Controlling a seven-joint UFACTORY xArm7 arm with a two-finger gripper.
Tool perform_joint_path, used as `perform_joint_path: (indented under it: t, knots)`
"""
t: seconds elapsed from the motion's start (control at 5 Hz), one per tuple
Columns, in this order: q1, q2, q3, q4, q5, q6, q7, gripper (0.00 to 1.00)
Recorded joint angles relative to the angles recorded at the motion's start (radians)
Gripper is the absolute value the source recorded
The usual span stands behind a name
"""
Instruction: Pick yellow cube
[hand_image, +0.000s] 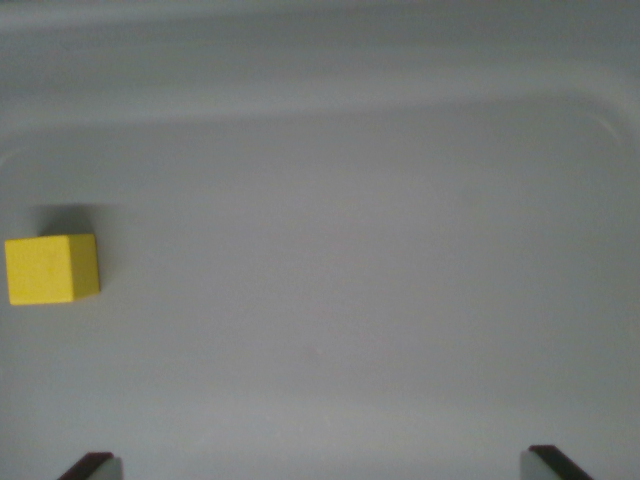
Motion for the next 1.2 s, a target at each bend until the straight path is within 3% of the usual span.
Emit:
perform_joint_path:
  t: [0.2,0.4,0.6,0.8,1.0,1.2]
  knots:
    - [0.0000,0.000,0.000,0.000,0.0000,0.000,0.000,0.00]
    - [0.0140,0.032,0.006,-0.003,-0.0031,-0.030,0.012,0.00]
    - [0.0140,0.032,0.006,-0.003,-0.0031,-0.030,0.012,0.00]
    - [0.0295,0.066,0.013,-0.007,-0.0066,-0.063,0.025,0.00]
    - [0.0295,0.066,0.013,-0.007,-0.0066,-0.063,0.025,0.00]
    - [0.0477,0.107,0.021,-0.011,-0.0107,-0.102,0.041,0.00]
